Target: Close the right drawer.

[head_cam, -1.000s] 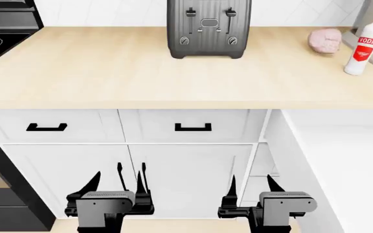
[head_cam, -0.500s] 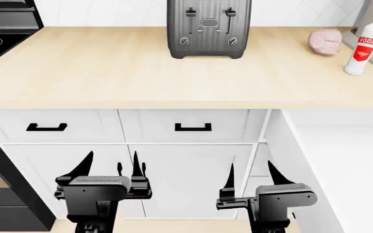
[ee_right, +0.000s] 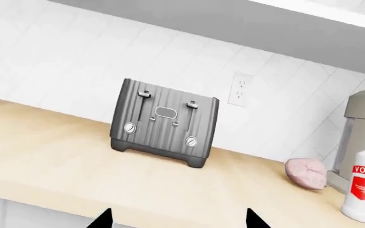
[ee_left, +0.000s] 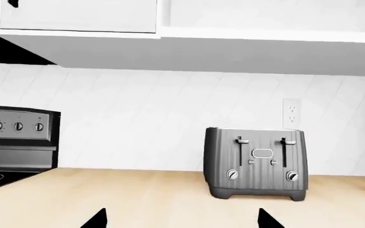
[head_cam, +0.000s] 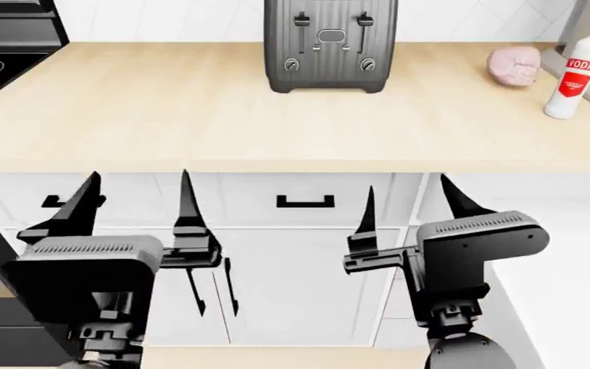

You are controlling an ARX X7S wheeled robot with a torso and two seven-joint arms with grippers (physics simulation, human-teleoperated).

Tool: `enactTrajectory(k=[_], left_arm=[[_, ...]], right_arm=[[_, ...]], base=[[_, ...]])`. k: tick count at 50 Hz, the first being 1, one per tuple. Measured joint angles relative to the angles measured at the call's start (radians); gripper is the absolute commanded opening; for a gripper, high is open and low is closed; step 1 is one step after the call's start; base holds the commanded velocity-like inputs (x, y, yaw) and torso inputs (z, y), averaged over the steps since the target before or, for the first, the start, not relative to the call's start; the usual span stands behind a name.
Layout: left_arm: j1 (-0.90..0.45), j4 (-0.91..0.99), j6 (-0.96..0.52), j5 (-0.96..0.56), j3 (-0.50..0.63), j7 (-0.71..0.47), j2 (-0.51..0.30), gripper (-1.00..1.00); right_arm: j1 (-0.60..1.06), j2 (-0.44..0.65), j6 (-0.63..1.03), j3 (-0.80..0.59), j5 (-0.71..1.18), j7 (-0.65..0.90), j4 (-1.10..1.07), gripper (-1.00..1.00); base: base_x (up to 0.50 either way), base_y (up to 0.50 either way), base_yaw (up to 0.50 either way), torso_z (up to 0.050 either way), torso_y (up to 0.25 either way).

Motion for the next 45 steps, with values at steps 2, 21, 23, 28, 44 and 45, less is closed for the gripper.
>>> enactTrajectory(k=[2,21,23,28,44,45], left_arm=[[-0.019,0.044,-0.029,-0.012,-0.008,-0.010,0.000,1.00],[-0.281,0.281,-0.041,-0.369,0.119,-0.490,-0.342,1.00],[-0.308,0.288,-0.018,-0.401,0.148,-0.545,-0.388,1.00],[-0.366,0.302,0.037,-0.463,0.217,-0.662,-0.488,1.00],[-0.532,0.318,0.167,-0.564,0.410,-0.894,-0.689,1.00],[-0.541,0.318,0.173,-0.568,0.419,-0.904,-0.696,1.00]], right_arm=[[0.008,0.004,0.020,-0.009,-0.008,-0.001,-0.025,1.00],[0.134,0.031,0.253,-0.132,-0.111,-0.024,-0.271,1.00],[0.152,0.032,0.280,-0.149,-0.124,-0.028,-0.295,1.00],[0.195,0.036,0.346,-0.189,-0.157,-0.037,-0.352,1.00],[0.303,0.008,0.486,-0.280,-0.313,-0.138,-0.445,1.00],[0.308,0.004,0.491,-0.285,-0.324,-0.147,-0.447,1.00]], base=[[0.00,0.00,0.00,0.000,0.000],[0.00,0.00,0.00,0.000,0.000],[0.00,0.00,0.00,0.000,0.000],[0.00,0.00,0.00,0.000,0.000],[0.00,0.00,0.00,0.000,0.000],[0.00,0.00,0.00,0.000,0.000]])
